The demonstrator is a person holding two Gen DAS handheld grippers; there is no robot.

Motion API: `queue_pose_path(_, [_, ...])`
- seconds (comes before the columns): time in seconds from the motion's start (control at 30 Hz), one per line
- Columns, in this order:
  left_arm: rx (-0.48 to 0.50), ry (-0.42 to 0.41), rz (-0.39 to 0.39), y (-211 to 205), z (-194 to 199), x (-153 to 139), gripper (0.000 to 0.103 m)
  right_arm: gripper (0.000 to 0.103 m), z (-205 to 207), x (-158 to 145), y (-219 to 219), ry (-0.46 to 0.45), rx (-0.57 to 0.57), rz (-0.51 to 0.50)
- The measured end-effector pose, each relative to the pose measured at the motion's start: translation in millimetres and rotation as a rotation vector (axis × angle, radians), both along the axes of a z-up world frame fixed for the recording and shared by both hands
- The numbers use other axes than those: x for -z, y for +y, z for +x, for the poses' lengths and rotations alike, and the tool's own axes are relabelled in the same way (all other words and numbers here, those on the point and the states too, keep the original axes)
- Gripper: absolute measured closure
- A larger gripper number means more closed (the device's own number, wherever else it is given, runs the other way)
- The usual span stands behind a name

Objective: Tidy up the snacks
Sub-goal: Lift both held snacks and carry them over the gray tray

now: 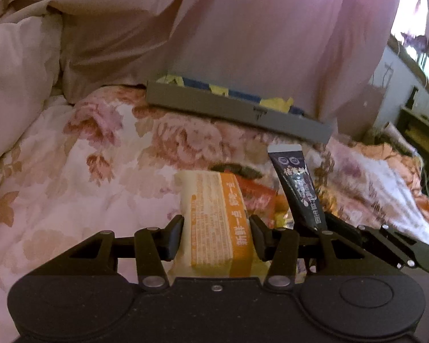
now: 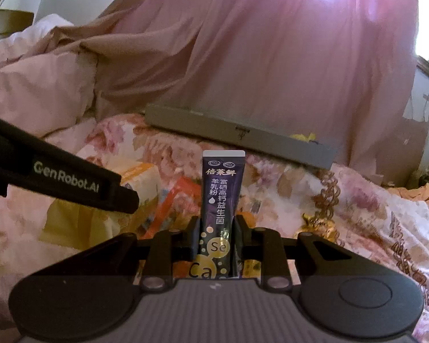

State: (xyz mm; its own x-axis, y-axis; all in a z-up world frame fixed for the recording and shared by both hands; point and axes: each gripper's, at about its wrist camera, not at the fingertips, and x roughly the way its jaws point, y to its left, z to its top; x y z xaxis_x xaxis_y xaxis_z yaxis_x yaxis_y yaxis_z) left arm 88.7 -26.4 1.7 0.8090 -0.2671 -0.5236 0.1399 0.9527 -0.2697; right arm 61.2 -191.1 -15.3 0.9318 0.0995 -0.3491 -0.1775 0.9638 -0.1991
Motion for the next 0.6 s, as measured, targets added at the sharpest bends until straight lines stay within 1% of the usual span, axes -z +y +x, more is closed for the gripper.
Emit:
queue_pose_path(0.07, [-0.010, -0.007, -0.017, 1, 4, -5, 0.052, 0.075, 2, -5, -3, -0.016, 0.002, 0.002])
queue_pose_path(0.23, [-0.052, -0.020, -0.063, 8, 22, -18, 0.052, 0.075, 13, -20, -13, -0.023, 0.011, 0.032])
queue_pose_path(0.33, [-0.078, -0.049, -0.093, 11, 39, -29, 0.052, 0.075, 26, -34, -23, -0.039, 0.022, 0.053])
queue_pose_path(0.43, [-0.088, -0.088, -0.103, 12, 59, -42, 0.052, 0.075, 50, -46, -31, -0.043, 0.022, 0.075])
queue_pose_path(0.6, [-0.108, -0.159, -0.125, 13, 110, -69, 0.052, 0.075, 112, -73, -38, -0.046, 0.012, 0.110])
